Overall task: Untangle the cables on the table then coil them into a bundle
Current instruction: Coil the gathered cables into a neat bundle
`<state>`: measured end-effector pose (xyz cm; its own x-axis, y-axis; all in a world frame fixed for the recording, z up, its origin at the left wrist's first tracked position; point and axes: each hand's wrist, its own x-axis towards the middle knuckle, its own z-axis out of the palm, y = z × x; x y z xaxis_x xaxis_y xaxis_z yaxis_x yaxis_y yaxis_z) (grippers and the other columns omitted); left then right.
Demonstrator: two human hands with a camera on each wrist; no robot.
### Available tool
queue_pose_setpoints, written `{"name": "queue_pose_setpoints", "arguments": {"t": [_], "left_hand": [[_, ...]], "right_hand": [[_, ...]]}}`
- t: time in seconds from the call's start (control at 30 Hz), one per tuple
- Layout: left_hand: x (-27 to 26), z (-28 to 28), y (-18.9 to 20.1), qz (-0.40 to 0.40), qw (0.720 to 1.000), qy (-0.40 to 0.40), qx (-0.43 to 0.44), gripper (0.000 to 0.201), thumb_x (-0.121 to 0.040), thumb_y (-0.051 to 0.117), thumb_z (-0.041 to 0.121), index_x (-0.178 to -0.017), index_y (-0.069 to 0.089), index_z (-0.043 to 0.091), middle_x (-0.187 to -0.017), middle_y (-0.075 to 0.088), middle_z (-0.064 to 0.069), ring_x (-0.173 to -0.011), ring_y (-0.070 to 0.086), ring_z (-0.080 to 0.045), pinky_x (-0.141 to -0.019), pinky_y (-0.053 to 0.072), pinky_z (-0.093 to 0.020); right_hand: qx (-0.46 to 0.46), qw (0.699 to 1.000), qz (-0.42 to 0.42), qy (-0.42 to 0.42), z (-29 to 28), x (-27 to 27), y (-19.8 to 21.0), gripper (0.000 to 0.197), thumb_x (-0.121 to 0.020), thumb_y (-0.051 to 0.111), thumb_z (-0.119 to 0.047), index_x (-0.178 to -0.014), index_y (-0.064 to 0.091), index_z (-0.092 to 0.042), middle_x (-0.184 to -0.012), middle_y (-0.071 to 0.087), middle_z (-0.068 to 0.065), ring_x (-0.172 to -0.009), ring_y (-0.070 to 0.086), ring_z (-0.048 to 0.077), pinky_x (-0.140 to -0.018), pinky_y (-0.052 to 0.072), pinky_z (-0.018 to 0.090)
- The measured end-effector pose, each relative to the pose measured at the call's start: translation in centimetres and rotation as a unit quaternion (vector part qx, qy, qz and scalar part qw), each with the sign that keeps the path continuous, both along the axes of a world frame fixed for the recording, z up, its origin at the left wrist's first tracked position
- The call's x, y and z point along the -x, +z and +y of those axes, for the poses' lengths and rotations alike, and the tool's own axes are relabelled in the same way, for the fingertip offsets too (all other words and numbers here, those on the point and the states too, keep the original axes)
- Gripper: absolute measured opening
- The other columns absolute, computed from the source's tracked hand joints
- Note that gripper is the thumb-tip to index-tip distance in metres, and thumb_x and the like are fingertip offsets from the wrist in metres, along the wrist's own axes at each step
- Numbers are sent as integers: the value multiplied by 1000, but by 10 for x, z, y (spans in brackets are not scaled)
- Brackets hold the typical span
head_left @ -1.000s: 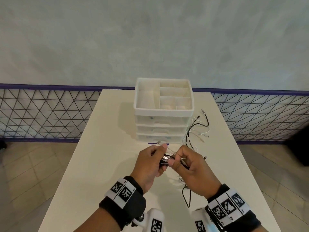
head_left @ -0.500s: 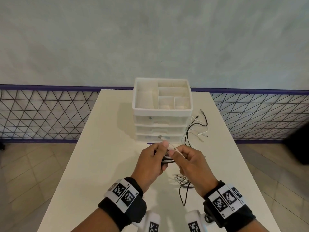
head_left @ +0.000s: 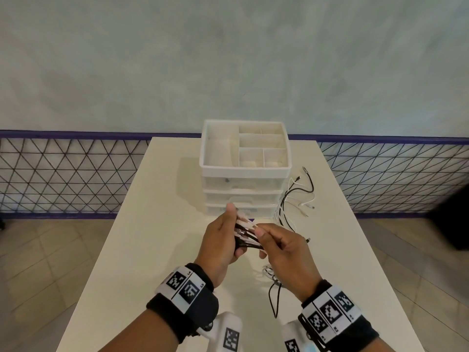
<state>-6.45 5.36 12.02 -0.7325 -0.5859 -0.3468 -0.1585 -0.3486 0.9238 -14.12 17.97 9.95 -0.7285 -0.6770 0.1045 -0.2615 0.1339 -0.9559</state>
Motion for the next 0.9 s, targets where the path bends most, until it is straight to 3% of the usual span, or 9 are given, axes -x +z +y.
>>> {"name": "queue_pose_setpoints", "arguments": {"t": [0.1,0.13,0.23,0.33,0.47,0.6,0.67,0.8,0.9], "left_hand": [[3,-2,1,-52,999,7,-2,66,-89,34,73,-75,56,13,-64,57,-10,-45,45,-16,-44,34,-22],[4,-2,0,-65,998,16,1,60,-92,40,68,-74,55,13,-64,56,-11,-47,45,-18,-44,34,-23],[4,-3,-5,-77,996,52,8,25,-91,47,24,-70,52,11,-66,53,-10,-49,46,-19,-40,35,-21],[4,-4,-8,-82,994,70,31,17,-87,46,12,-71,52,7,-65,54,-11,-48,47,-19,-39,37,-22],[4,-6,-1,-56,998,15,27,15,-92,46,12,-81,55,6,-65,55,-11,-47,47,-17,-43,35,-23],[2,-10,0,-87,992,-78,57,38,-95,54,46,-82,59,11,-66,59,-10,-47,44,-15,-40,32,-20],[2,-10,-3,-100,987,-56,110,37,-91,63,42,-73,56,11,-65,58,-5,-47,45,-13,-42,36,-20],[4,-13,-3,-80,992,29,95,31,-96,58,25,-71,55,8,-60,56,-6,-41,44,-13,-39,34,-19],[4,-16,2,-61,996,28,55,28,-97,54,22,-73,57,9,-61,59,-8,-41,44,-14,-39,31,-21]], "right_hand": [[-18,997,49,52,2,1,-3,21,-100,57,-19,-98,78,-24,-69,66,8,-59,56,19,-58,45,28],[-22,996,50,70,3,3,-2,22,-100,57,-18,-98,78,-23,-67,63,7,-57,52,16,-56,43,25],[-40,992,52,105,5,6,-1,24,-101,54,-19,-99,76,-25,-64,58,5,-54,46,5,-53,40,20],[-58,986,85,130,4,4,-2,19,-101,54,-23,-108,72,-23,-64,57,-2,-57,45,5,-56,40,23],[-104,959,236,114,1,8,-8,27,-102,44,-30,-93,64,-14,-66,53,-5,-59,41,12,-57,37,27],[-180,927,303,129,2,11,-11,48,-97,26,-47,-89,55,-10,-64,46,-9,-56,42,21,-55,43,39],[-181,929,288,146,0,9,-9,47,-98,28,-47,-91,56,-10,-63,45,-11,-57,43,20,-57,44,38],[-115,975,139,133,-1,13,-1,30,-104,45,-30,-92,66,-12,-54,45,-13,-53,40,8,-54,34,18],[-112,981,96,124,2,18,2,32,-102,45,-35,-87,69,-19,-57,45,-7,-53,42,18,-55,37,25]]}}
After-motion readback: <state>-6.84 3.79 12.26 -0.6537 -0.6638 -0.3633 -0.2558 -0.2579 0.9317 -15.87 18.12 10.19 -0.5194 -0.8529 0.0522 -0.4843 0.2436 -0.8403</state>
